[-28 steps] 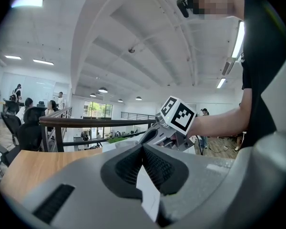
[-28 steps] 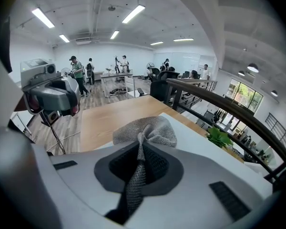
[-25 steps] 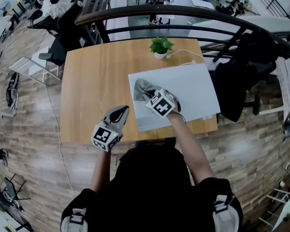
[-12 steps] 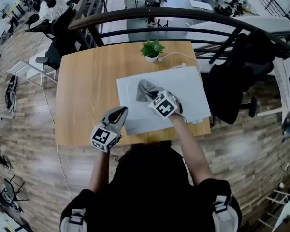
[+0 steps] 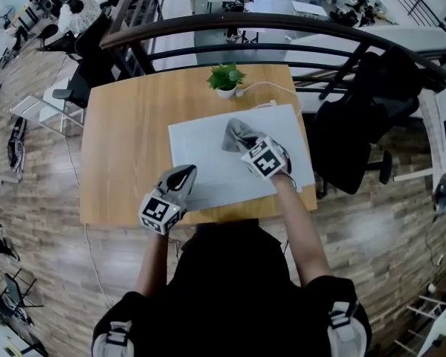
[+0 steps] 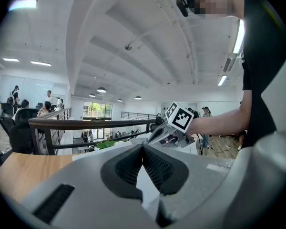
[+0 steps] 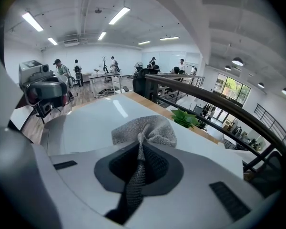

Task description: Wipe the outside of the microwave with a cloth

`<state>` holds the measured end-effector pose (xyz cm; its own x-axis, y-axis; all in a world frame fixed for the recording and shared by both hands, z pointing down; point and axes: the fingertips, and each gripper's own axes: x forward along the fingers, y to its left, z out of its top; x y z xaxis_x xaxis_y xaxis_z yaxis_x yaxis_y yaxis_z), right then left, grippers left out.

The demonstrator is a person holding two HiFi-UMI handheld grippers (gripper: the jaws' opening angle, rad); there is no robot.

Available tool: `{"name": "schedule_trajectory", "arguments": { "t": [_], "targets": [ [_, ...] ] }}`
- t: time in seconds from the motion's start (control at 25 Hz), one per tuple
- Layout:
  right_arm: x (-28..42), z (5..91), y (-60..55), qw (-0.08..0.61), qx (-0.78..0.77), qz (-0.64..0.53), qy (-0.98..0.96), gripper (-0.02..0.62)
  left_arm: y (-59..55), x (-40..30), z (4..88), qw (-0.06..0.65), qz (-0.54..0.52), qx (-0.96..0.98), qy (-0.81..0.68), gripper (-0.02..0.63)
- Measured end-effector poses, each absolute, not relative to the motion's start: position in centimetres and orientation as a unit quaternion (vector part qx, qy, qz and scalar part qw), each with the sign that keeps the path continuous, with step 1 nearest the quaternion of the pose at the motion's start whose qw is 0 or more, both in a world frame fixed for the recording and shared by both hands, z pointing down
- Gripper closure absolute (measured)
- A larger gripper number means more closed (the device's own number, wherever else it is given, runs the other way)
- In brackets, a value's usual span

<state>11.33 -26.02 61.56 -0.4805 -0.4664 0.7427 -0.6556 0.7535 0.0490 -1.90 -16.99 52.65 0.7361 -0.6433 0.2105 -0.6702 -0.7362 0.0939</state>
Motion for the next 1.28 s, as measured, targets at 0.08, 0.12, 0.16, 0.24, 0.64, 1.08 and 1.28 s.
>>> {"name": "schedule_trajectory", "arguments": {
  "t": [0.08,0.12,0.16,0.24,0.64,1.08,1.28],
  "targets": [
    [12.8,61.5,-26.7,0.389,0.338,0.120,-0.849,0.583,-17.2,-1.4,52.6,0.081,0.083,0.927,-0.356,0.603],
    [13.6,61.3,-27.1,0.387,0.345,0.116,-0.847,0.583,-17.2,-1.1,52.6,0.081,0.083,0.927,-0.357,0.603],
    [14.5,61.1,-27.6,0.385,0.353,0.113,-0.845,0.583,-17.2,-0.9,52.5,0.081,0.083,0.927,-0.358,0.603],
    [16.0,60.9,-28.1,0.380,0.364,0.114,-0.843,0.583,-17.3,-0.5,52.4,0.075,0.081,0.927,-0.358,0.603],
    [21.1,60.4,-29.7,0.363,0.399,0.116,-0.834,0.583,-17.7,0.8,52.6,0.074,0.085,0.925,-0.363,0.603],
    [25.9,60.4,-30.6,0.380,0.435,0.110,-0.809,0.583,-17.4,0.3,52.3,0.079,0.091,0.918,-0.378,0.603],
    [28.5,60.2,-30.8,0.377,0.454,0.117,-0.799,0.583,-17.4,0.7,52.2,0.076,0.090,0.919,-0.377,0.604]
  ]
}}
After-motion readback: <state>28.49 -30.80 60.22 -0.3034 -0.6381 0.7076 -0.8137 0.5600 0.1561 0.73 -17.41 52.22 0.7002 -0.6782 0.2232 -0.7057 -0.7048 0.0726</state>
